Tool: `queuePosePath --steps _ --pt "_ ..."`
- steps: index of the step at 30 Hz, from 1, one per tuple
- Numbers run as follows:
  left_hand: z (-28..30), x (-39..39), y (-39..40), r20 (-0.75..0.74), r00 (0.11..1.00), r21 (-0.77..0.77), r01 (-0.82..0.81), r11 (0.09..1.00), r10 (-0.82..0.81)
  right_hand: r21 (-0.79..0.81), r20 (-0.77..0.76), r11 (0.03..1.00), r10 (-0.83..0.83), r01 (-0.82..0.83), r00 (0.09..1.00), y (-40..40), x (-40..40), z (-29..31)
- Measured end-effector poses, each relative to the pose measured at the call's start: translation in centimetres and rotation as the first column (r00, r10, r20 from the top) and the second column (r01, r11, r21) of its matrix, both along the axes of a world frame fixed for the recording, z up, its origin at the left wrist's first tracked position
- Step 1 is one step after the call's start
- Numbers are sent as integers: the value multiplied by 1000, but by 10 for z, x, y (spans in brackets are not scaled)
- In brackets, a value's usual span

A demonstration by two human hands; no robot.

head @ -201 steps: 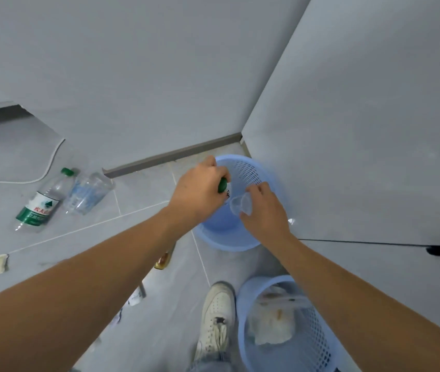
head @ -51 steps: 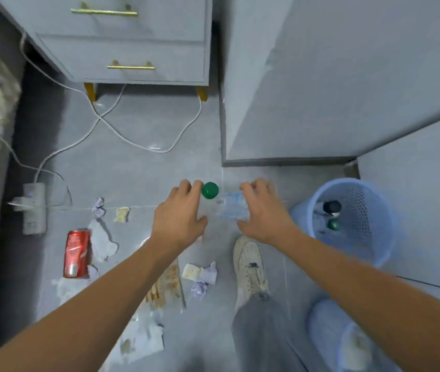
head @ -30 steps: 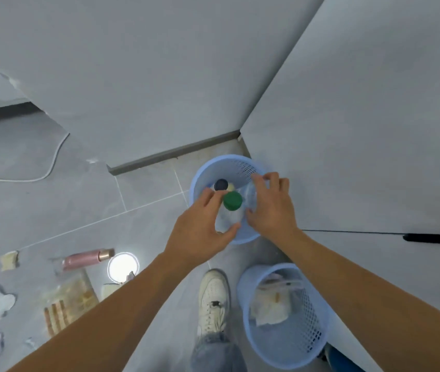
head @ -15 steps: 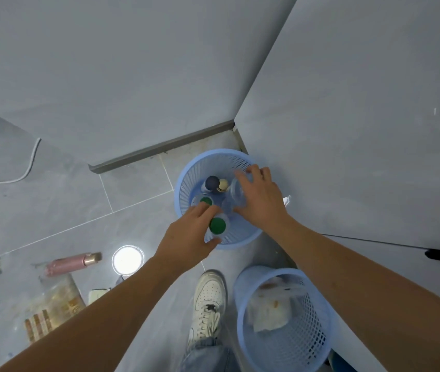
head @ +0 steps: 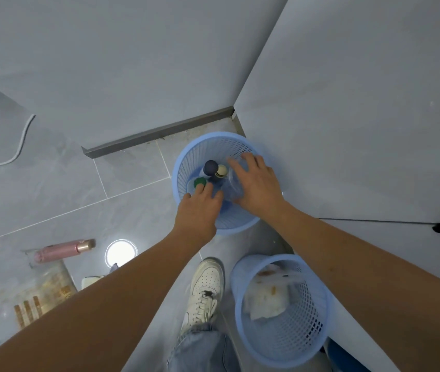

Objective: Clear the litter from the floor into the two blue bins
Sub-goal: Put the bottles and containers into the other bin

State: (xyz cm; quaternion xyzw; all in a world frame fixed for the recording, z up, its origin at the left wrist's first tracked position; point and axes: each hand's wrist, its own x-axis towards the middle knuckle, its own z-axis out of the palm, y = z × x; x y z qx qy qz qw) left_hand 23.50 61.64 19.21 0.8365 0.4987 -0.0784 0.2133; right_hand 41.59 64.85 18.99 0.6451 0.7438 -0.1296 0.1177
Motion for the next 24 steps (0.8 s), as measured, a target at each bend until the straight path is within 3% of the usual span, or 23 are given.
queuePosePath --steps 8,16,20,24 --pt "79 -79 -43 262 961 39 -103 994 90 41 -103 996 -72 76 992 -31 -47 74" --pt "127 -260 -128 177 883 30 -446 895 434 78 -268 992 120 -103 956 -100 -208 111" --pt "111 -338 -195 104 814 25 -576 817 571 58 -359 972 233 -228 904 -142 -295 89" --pt "73 -384 -272 47 691 -20 -722 692 722 -36 -373 950 276 -311 886 -181 -354 53"
